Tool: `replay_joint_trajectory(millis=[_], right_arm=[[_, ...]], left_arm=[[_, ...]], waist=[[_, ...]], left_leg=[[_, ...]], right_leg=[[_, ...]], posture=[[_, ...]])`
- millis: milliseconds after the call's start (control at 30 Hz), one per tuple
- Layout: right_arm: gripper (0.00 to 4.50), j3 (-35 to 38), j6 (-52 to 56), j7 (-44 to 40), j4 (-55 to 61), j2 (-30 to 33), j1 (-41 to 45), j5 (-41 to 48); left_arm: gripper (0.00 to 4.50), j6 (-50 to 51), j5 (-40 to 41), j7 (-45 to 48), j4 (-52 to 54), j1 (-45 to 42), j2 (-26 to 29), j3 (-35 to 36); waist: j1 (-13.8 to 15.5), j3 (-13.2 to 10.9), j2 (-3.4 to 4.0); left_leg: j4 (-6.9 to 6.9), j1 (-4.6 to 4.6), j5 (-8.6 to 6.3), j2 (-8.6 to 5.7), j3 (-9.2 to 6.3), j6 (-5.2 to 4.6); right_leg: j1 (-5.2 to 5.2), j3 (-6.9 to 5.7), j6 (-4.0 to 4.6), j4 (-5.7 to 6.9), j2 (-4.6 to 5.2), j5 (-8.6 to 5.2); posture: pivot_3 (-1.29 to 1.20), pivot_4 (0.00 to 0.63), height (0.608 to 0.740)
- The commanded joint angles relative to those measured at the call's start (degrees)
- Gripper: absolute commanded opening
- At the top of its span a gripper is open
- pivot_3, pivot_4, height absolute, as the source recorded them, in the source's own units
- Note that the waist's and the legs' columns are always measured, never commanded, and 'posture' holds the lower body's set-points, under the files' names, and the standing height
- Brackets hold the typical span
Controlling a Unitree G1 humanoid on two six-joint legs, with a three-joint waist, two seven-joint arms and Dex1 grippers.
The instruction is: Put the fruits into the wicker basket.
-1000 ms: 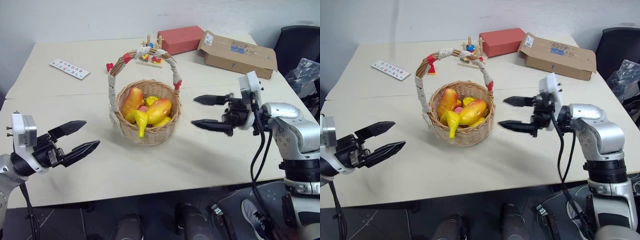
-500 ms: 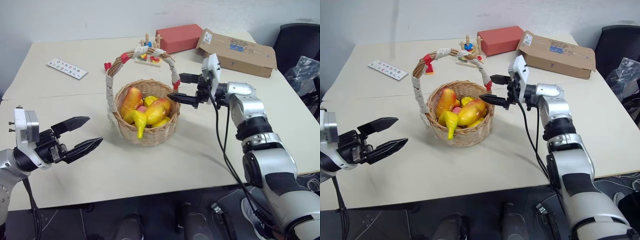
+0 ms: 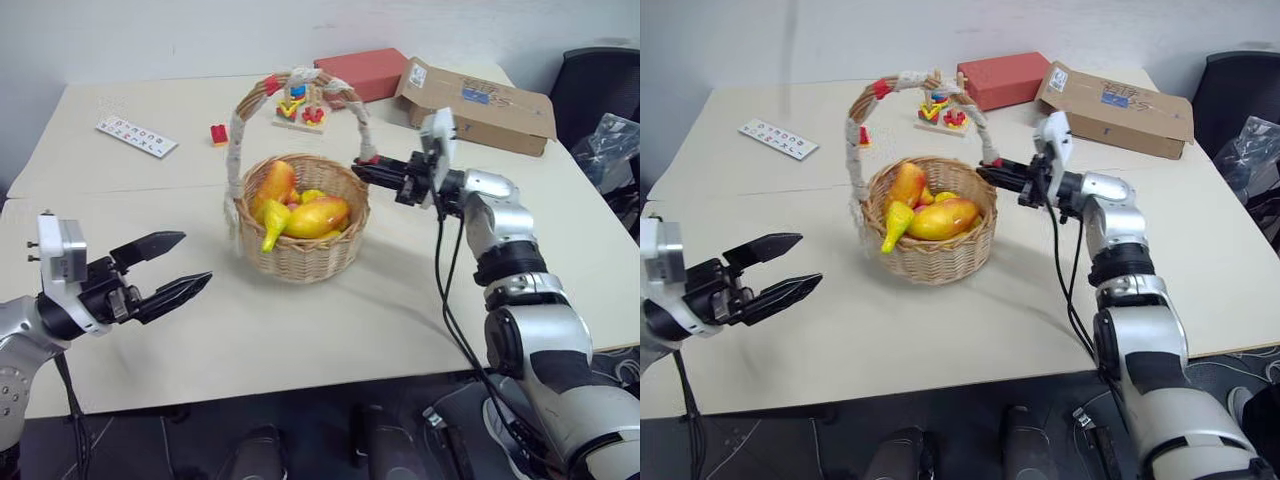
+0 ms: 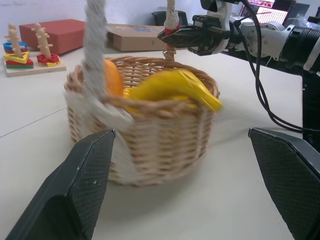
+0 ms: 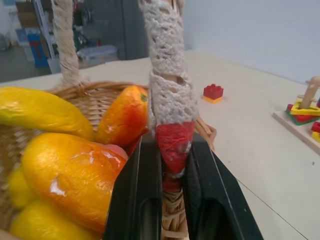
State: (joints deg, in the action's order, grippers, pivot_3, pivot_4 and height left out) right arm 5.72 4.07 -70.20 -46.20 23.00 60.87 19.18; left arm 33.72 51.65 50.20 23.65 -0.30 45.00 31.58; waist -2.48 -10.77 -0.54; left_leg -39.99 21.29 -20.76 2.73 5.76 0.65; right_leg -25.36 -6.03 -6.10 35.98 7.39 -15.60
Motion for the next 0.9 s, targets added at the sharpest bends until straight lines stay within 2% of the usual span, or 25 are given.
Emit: replay_joint_trajectory(millis=[33, 233, 367, 467, 567, 733, 867, 900], right_arm=[[0.2, 6.0, 4.7, 1.0, 11.1, 6.6, -3.4, 4.8], [0.2, 12.5, 9.2, 1.9, 16.5, 19.5, -11.6, 6.6], [0.2, 14.3, 5.4, 2.1, 7.3, 26.1, -11.7, 4.4], [0.2, 13.3, -2.8, 2.2, -4.3, 28.9, -9.8, 0.7], [0.2, 12.0, -10.6, 3.3, -14.5, 30.4, -7.5, -3.2], [0.2, 9.6, -18.6, 6.8, -22.0, 29.8, -4.3, -8.2], [0.2, 9.4, -18.0, 10.2, -25.1, 29.6, -2.7, -9.7], [0.55, 9.9, -16.2, 9.8, -25.4, 29.7, -2.4, -9.2]], left_arm=[[4.5, -1.3, -0.3, 0.7, -1.3, -1.6, -0.1, -1.0], [4.5, -2.0, -0.9, 1.5, -3.1, -3.1, -0.1, -2.6], [4.5, -2.3, -1.5, 2.4, -4.6, -4.4, 0.2, -3.7], [4.5, -2.4, -1.7, 2.7, -5.2, -5.5, 0.5, -4.1], [4.5, -2.2, -1.7, 3.0, -5.3, -5.9, 1.0, -3.9], [4.5, -1.6, -1.2, 3.2, -4.8, -5.1, 2.3, -2.5], [4.5, -1.1, -0.8, 3.0, -4.1, -4.7, 2.6, -2.0], [4.5, -1.1, -0.8, 2.9, -3.9, -4.6, 2.6, -1.9]], waist=[[0.6, 0.0, 0.01], [1.1, 0.0, 0.01], [0.7, 0.0, 0.02], [0.5, 0.0, 0.02], [0.4, 0.0, 0.04], [0.4, 0.0, 0.05], [0.5, 0.0, 0.05], [0.5, 0.0, 0.05]], left_leg=[[0.0, 0.0, 0.0, -0.01, 0.01, 0.0], [0.01, -0.01, -0.01, -0.03, 0.08, -0.02], [-0.01, -0.11, -0.01, 0.0, 0.28, -0.03], [0.02, -0.21, 0.0, 0.03, 0.39, -0.02], [0.02, -0.23, 0.0, 0.04, 0.44, -0.02], [0.0, -0.22, 0.0, 0.05, 0.44, -0.02], [-0.03, -0.22, 0.0, 0.05, 0.43, -0.02], [-0.04, -0.21, 0.0, 0.05, 0.43, -0.02]], right_leg=[[0.0, 0.01, 0.0, -0.01, 0.0, 0.0], [0.0, 0.0, -0.01, -0.07, 0.01, 0.0], [0.0, 0.06, -0.05, -0.07, -0.01, 0.03], [0.0, 0.12, -0.06, -0.04, -0.04, 0.03], [0.0, 0.15, -0.05, -0.05, -0.05, 0.03], [0.0, 0.17, -0.06, -0.05, -0.03, 0.03], [0.0, 0.18, -0.06, -0.04, -0.01, 0.03], [0.0, 0.17, -0.06, -0.04, -0.02, 0.03]], posture=[[0.0, 0.15, 0.74], [0.0, 0.15, 0.74], [0.0, 0.15, 0.74], [0.0, 0.15, 0.74], [0.0, 0.15, 0.74], [0.0, 0.15, 0.74], [0.0, 0.15, 0.74], [0.0, 0.15, 0.74]])
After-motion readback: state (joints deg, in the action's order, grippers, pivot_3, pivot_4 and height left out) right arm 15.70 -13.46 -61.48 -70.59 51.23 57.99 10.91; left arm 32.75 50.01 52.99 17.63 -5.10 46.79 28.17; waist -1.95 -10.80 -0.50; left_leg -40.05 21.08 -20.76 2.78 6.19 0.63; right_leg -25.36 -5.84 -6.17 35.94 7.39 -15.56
